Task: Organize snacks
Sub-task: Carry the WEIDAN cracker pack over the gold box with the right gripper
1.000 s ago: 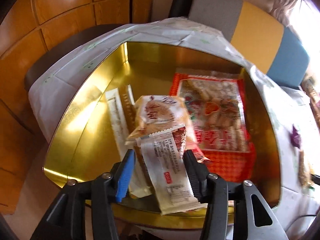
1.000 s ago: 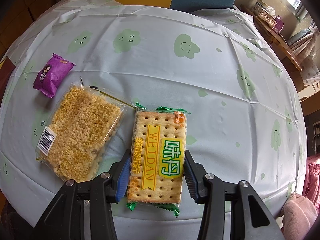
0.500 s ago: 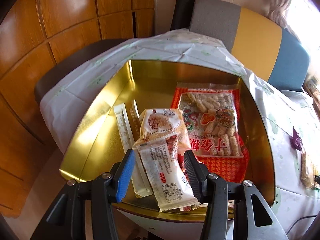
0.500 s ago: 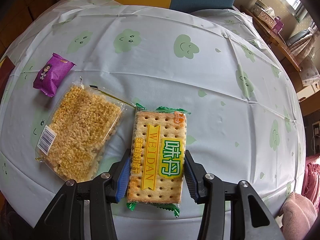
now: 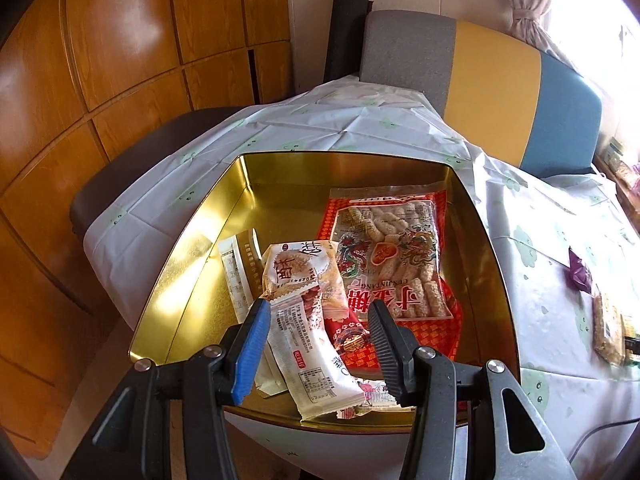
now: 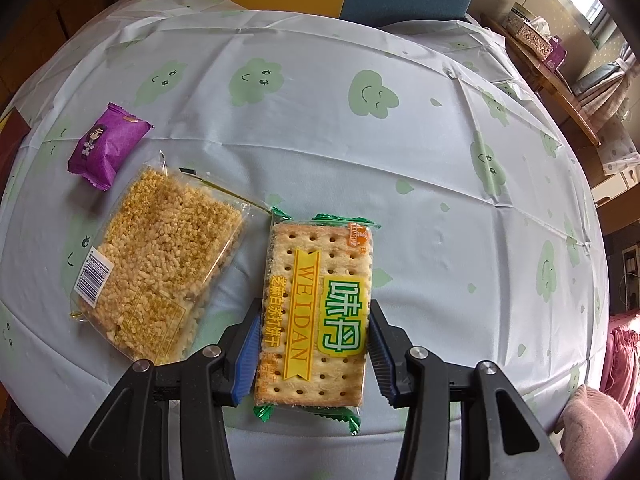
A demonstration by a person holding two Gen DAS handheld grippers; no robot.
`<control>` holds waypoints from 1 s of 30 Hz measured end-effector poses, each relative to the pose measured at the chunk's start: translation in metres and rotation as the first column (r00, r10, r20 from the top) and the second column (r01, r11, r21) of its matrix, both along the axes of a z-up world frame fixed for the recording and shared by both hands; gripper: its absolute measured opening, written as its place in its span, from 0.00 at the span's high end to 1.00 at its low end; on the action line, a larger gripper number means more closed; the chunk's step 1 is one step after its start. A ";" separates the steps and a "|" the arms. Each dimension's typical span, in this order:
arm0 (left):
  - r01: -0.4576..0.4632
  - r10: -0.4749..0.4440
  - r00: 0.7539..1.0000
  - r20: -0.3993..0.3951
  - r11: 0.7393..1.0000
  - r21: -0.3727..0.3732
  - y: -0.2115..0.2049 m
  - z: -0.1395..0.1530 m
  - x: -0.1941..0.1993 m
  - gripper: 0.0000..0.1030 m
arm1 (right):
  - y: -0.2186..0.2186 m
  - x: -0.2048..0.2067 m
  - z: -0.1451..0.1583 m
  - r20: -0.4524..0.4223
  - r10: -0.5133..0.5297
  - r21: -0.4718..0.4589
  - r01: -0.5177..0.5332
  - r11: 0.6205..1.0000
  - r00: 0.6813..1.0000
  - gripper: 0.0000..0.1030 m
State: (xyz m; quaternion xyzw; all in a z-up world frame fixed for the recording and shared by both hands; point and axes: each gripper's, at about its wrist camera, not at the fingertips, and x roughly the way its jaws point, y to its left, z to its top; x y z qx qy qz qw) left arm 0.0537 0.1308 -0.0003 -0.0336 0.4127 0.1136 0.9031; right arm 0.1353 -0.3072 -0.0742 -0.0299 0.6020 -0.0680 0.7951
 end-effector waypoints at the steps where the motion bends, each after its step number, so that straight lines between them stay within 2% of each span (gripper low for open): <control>1: 0.001 -0.001 1.000 0.002 1.000 0.002 -0.001 0.000 0.000 0.50 | -0.001 0.000 0.000 -0.001 0.000 0.000 0.000 1.000 1.000 0.53; 11: 0.017 -0.018 1.000 0.016 1.000 0.018 -0.008 0.003 -0.002 0.50 | -0.006 0.001 0.006 0.004 -0.006 0.010 0.006 1.000 1.000 0.53; 22: 0.030 -0.030 0.999 0.021 1.000 -0.009 -0.008 0.003 -0.006 0.50 | -0.010 0.001 0.007 0.000 -0.005 0.019 0.005 1.000 1.000 0.53; 30: 0.025 -0.025 0.999 0.026 0.999 -0.019 -0.002 0.001 -0.009 0.50 | -0.008 -0.004 0.033 0.095 -0.024 0.070 0.017 0.997 0.995 0.54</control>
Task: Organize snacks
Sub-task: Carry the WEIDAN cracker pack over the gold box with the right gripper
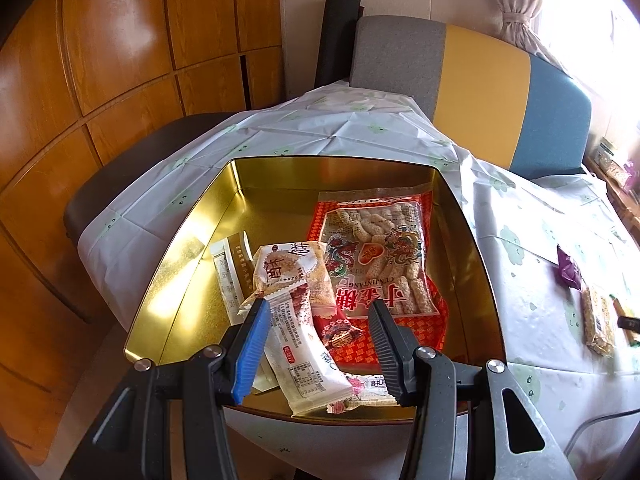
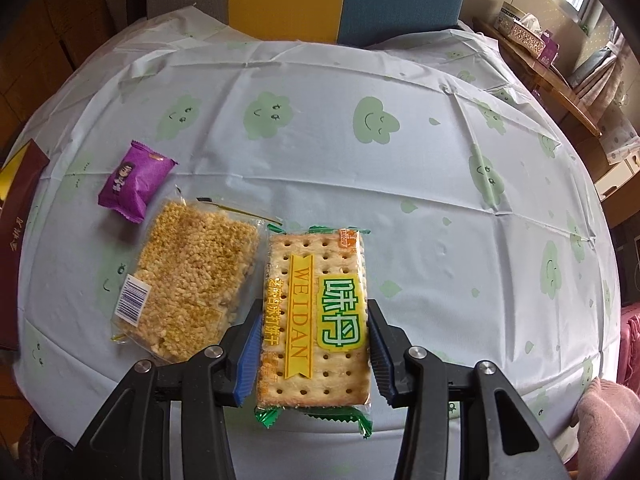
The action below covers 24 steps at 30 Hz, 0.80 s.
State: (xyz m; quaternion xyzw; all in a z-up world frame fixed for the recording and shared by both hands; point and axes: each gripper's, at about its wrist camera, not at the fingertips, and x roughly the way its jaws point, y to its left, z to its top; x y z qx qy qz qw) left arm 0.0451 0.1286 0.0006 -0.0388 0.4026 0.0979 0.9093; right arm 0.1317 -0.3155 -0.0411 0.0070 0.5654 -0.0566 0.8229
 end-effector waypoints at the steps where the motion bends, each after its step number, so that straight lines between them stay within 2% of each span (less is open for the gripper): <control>1: -0.003 0.003 1.000 0.000 1.000 -0.001 0.001 0.000 0.000 0.50 | 0.002 -0.001 0.005 0.014 0.002 0.000 -0.002 1.000 1.000 0.54; 6: -0.013 0.013 1.000 0.000 1.000 -0.010 0.006 -0.002 0.000 0.50 | 0.009 -0.004 0.030 0.079 -0.011 0.021 0.009 1.000 0.997 0.54; 13: -0.030 0.030 0.999 0.012 0.999 -0.013 0.014 -0.001 -0.002 0.50 | 0.075 0.000 0.055 0.143 0.136 0.133 -0.156 0.979 0.980 0.54; 18: -0.045 0.045 0.999 0.015 0.999 -0.014 0.021 0.000 -0.003 0.50 | 0.151 0.003 0.070 0.192 0.296 0.209 -0.333 0.919 0.936 0.54; 24: -0.076 0.076 0.997 0.012 0.997 -0.023 0.030 -0.002 -0.004 0.50 | 0.244 -0.002 0.080 0.243 0.487 0.267 -0.540 0.798 0.839 0.54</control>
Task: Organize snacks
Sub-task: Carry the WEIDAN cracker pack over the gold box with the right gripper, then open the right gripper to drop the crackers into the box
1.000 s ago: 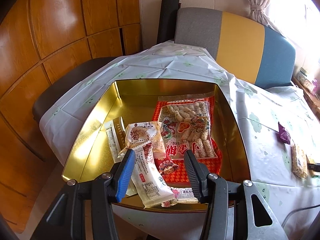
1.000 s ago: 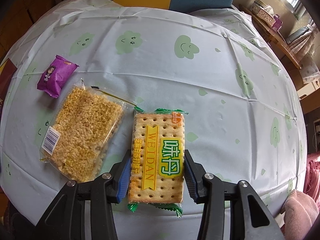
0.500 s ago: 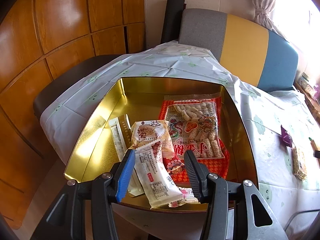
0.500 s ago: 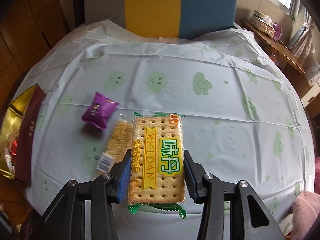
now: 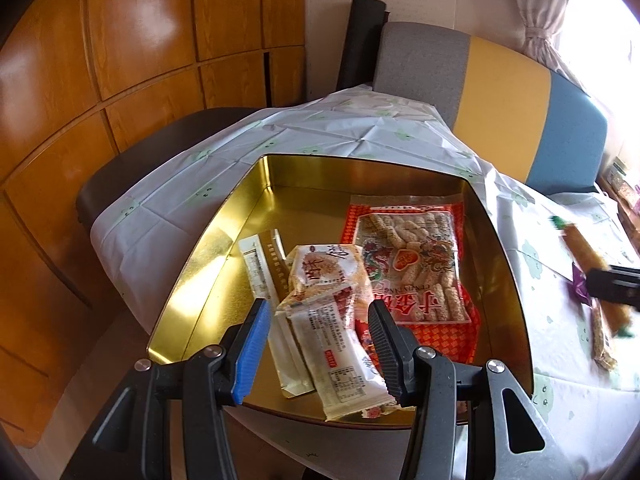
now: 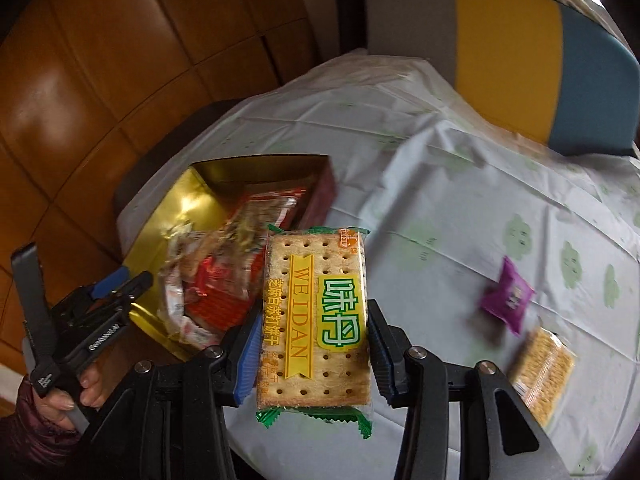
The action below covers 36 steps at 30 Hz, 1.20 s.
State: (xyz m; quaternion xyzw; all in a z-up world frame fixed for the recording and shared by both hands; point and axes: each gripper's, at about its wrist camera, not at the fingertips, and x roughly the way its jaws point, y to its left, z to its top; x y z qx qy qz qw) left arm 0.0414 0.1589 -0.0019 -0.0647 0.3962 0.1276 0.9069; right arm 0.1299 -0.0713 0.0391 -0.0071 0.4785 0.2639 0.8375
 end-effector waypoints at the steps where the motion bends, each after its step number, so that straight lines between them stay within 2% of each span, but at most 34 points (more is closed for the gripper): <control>1: -0.011 0.011 1.000 0.001 1.000 -0.004 0.003 0.000 0.000 0.50 | 0.015 -0.001 0.000 -0.001 0.034 0.007 -0.034 0.999 0.999 0.54; 4: -0.039 0.038 0.999 -0.002 0.999 -0.010 0.012 -0.001 -0.001 0.50 | 0.053 -0.003 -0.008 -0.008 0.130 0.012 -0.130 0.991 0.991 0.54; 7: -0.062 0.062 0.998 -0.003 0.998 -0.013 0.020 -0.003 -0.002 0.50 | 0.088 -0.003 -0.029 -0.050 0.202 -0.007 -0.203 0.979 0.978 0.54; 9: -0.068 0.068 0.998 -0.006 0.998 -0.016 0.023 -0.004 -0.003 0.50 | 0.110 -0.005 -0.048 -0.079 0.247 -0.060 -0.252 0.966 0.966 0.54; 11: -0.068 0.068 0.998 -0.011 0.998 -0.012 0.024 -0.006 -0.003 0.50 | 0.125 -0.004 -0.066 -0.097 0.245 -0.141 -0.257 0.956 0.965 0.53; 13: -0.066 0.066 0.998 -0.014 0.998 -0.012 0.025 -0.008 -0.002 0.50 | 0.130 -0.003 -0.077 -0.098 0.243 -0.171 -0.257 0.951 0.965 0.52; 18: -0.059 0.059 0.998 -0.015 0.998 -0.012 0.023 -0.009 -0.002 0.50 | 0.128 -0.009 -0.074 -0.069 0.250 -0.175 -0.258 0.950 0.966 0.45; 24: -0.047 0.047 0.999 -0.004 0.999 -0.005 0.018 -0.005 -0.003 0.50 | 0.107 -0.010 -0.059 -0.035 0.195 -0.106 -0.197 0.975 0.980 0.45; 36: -0.007 0.006 1.000 0.008 1.000 0.017 0.002 0.003 -0.004 0.50 | 0.051 -0.029 -0.022 0.100 0.065 -0.081 -0.057 0.995 0.993 0.45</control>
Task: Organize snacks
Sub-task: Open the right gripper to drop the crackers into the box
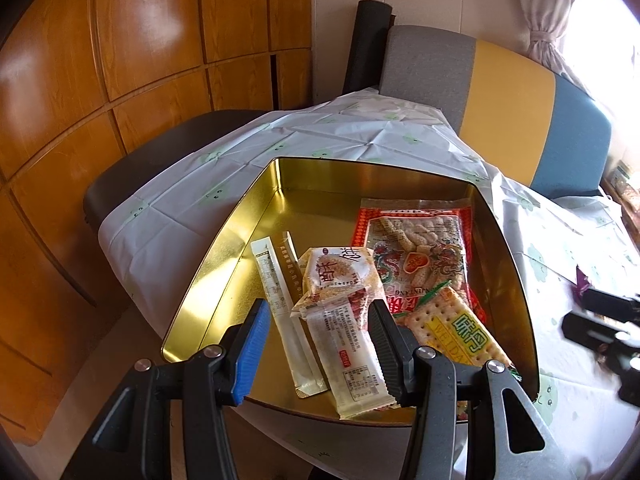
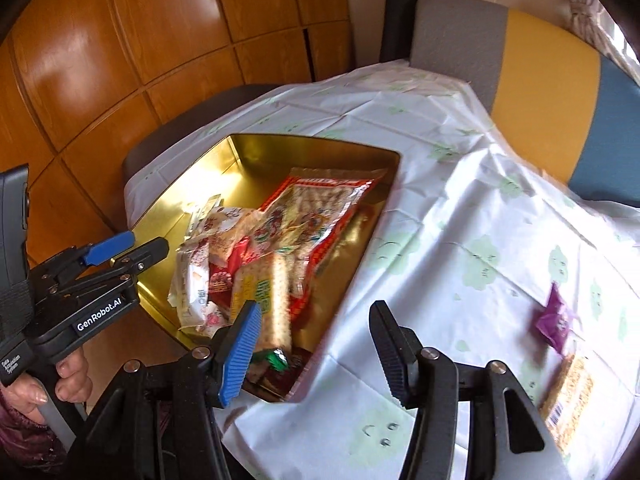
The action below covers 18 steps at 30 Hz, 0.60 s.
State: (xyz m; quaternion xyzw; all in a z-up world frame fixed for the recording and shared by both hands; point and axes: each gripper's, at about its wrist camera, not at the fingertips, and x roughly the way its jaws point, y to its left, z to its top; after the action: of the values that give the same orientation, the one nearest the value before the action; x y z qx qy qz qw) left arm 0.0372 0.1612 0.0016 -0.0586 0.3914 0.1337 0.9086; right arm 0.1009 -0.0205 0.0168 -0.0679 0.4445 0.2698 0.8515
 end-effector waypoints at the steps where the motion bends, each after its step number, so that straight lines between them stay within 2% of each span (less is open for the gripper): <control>1: 0.002 -0.002 1.000 0.000 1.000 0.001 -0.001 0.001 0.000 0.50 | -0.008 -0.001 0.003 0.008 -0.012 0.002 0.012 1.000 1.000 0.45; 10: 0.049 -0.049 0.999 0.005 0.999 0.022 -0.019 0.007 0.001 0.50 | -0.078 0.004 0.004 0.032 -0.161 -0.045 0.162 0.986 0.986 0.45; 18: 0.099 -0.099 0.995 0.003 0.994 0.039 -0.039 0.011 0.004 0.50 | -0.163 0.006 0.001 0.039 -0.315 -0.115 0.318 0.941 0.948 0.45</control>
State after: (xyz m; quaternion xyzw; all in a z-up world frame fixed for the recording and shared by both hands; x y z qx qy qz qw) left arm 0.0407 0.1226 0.0125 -0.0218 0.3887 0.0960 0.9161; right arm 0.1069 -0.1831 0.0182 -0.0492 0.4565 0.1017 0.8825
